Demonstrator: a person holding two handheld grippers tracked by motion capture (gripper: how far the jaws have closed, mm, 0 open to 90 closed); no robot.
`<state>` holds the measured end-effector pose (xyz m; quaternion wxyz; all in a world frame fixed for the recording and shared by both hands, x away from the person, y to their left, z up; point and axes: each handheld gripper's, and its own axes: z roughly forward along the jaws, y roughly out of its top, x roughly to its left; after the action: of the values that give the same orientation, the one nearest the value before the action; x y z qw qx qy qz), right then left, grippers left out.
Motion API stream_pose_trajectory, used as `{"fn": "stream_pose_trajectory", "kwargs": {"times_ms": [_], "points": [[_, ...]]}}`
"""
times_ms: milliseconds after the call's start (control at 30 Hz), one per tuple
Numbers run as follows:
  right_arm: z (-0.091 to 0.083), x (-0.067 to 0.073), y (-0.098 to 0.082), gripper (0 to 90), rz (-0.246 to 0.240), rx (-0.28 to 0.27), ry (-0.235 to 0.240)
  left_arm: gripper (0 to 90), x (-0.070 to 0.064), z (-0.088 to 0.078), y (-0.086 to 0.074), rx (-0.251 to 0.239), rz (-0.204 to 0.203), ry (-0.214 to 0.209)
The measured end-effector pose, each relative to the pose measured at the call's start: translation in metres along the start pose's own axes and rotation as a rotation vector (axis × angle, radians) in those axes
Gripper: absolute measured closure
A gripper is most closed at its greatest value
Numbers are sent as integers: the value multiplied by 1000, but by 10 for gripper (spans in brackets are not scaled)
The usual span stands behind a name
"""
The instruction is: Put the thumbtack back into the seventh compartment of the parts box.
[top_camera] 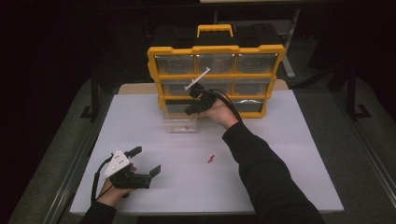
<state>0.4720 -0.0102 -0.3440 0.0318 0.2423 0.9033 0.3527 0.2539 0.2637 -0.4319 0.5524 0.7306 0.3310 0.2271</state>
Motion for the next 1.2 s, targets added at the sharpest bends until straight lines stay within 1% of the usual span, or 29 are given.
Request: {"fn": "stream_pose_trajectory", "kwargs": {"times_ms": [133, 200, 233, 267, 433, 467, 500, 533, 567, 600, 667, 767, 833, 867, 933, 1100, 1200], "points": [[-10, 2, -1, 892, 7, -14, 12, 0, 0, 0, 0, -1, -3, 1], [-15, 3, -2, 893, 3, -19, 8, 0, 0, 0, 0, -1, -4, 2], [-18, 5, -2, 892, 17, -16, 9, 0, 0, 0, 0, -2, -3, 1], [-20, 4, -3, 892, 2, -23, 6, 0, 0, 0, 0, -3, -3, 1], [-30, 7, -8, 893, 9, -35, 7, 0, 0, 0, 0, 0, -3, 2], [-31, 7, -10, 893, 2, -35, 4, 0, 0, 0, 0, 1, -2, 2], [-33, 8, -11, 892, 14, -31, 7, 0, 0, 0, 0, 1, -2, 1], [-34, 8, -12, 892, 1, -39, 3, 0, 0, 0, 0, 1, 2, 1], [-36, 10, -13, 892, 9, -35, -3, 0, -1, 0, 0, 2, -4, 1], [-38, 10, -15, 892, -3, -37, -5, 0, -1, 0, 0, 2, -5, 1], [-41, 13, -17, 892, 9, -43, -3, 0, -1, 0, 0, 2, -5, 2], [-45, 16, -22, 892, 5, -49, -4, 0, 0, 0, 0, 8, 3, -1], [-46, 17, -25, 892, -4, -47, -3, 0, -1, 0, 0, 6, -2, -1], [-47, 17, -26, 892, -22, -49, -6, 0, -1, 0, 0, 7, 3, -1], [-49, 21, -29, 892, 4, -52, 4, 0, -1, 0, 0, 7, 1, -1], [-52, 25, -38, 892, -24, -55, -5, 0, -1, 0, 0, 7, 0, -1], [-54, 29, -42, 892, -1, -59, 5, 0, -1, 0, 0, 6, -3, -1]]}}
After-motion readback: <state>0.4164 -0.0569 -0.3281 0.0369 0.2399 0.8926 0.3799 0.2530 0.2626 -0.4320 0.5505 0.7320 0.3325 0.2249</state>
